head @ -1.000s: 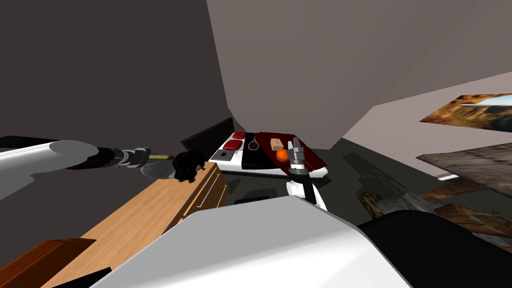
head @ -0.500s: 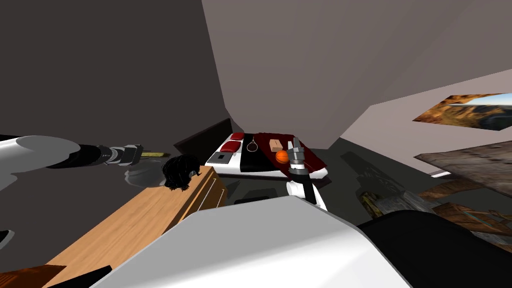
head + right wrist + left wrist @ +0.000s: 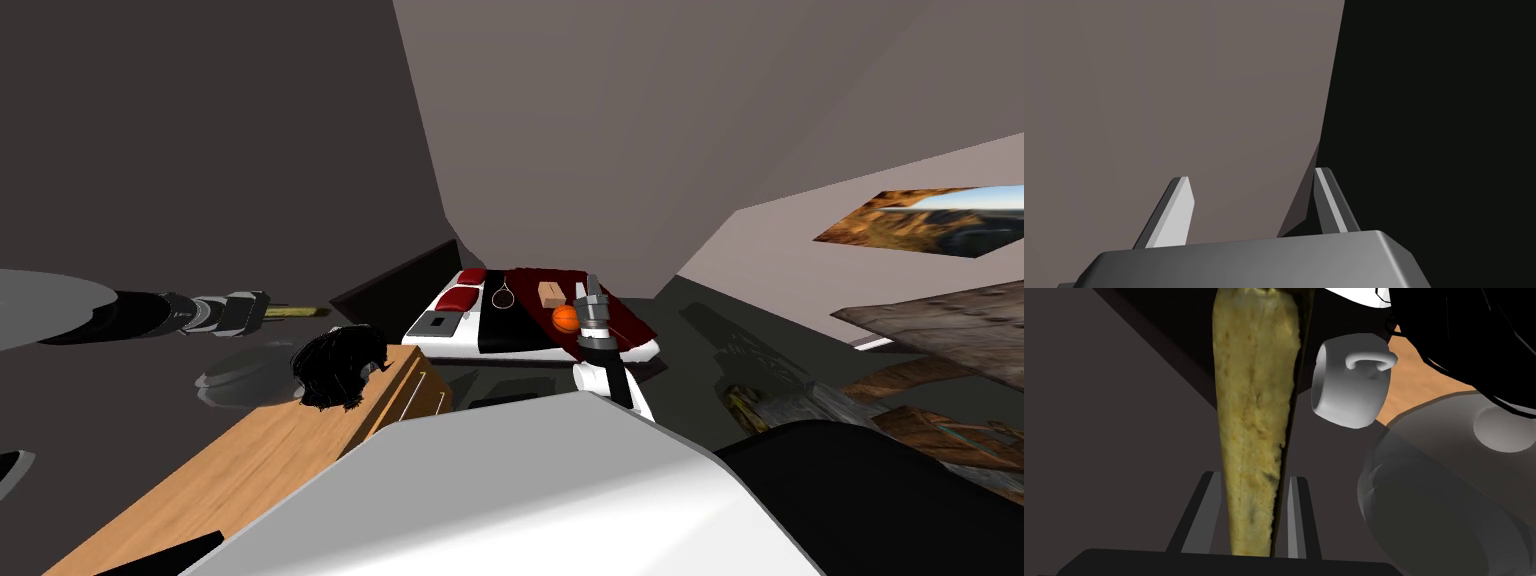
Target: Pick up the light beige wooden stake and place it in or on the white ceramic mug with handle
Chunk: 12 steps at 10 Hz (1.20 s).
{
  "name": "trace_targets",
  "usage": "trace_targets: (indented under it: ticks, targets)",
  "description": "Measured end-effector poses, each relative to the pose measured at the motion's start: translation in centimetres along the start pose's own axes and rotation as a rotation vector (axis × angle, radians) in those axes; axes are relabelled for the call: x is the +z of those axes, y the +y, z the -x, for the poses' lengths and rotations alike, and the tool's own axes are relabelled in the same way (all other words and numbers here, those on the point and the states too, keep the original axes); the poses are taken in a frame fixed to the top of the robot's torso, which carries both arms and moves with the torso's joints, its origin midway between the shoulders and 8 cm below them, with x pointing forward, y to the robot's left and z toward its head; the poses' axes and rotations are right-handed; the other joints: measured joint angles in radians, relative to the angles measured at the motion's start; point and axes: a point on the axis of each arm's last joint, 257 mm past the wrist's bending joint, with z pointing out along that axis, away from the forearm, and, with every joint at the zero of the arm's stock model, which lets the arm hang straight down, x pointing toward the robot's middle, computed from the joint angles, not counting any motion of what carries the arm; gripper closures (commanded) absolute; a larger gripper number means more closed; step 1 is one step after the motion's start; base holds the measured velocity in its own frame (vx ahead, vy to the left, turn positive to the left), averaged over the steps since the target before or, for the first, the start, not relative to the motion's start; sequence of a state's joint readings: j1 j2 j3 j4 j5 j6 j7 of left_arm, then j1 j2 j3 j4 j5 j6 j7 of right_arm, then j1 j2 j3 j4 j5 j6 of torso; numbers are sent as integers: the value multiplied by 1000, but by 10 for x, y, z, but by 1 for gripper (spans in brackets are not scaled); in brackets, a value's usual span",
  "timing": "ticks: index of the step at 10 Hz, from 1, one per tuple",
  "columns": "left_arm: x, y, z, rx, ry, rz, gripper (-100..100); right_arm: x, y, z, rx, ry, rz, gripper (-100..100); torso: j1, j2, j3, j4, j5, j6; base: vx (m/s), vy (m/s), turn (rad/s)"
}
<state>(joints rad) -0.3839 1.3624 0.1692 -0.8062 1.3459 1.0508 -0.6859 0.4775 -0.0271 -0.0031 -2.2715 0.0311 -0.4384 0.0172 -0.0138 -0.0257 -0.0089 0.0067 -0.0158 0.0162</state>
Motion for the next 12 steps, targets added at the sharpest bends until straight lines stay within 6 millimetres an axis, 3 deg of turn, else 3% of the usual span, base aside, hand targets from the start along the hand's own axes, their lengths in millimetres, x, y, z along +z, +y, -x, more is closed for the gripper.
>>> trace_targets:
  ticks: [5,7,9,12]
  targets:
    - [-2,40,10,2,21,78,100,0,0,0,0,0,0,0,0,0,0,-1,0,-1,175,50,-40]
    - [-2,73,7,21,40,146,100,0,0,0,0,0,0,0,2,-1,-1,-1,0,-2,170,73,-17]
    - [0,82,7,25,52,168,100,0,0,0,0,0,0,0,-2,3,1,-1,-2,-1,80,20,-14]
    - [2,118,6,42,79,251,100,0,0,0,0,0,0,0,-2,2,0,-1,-3,-1,107,51,-4]
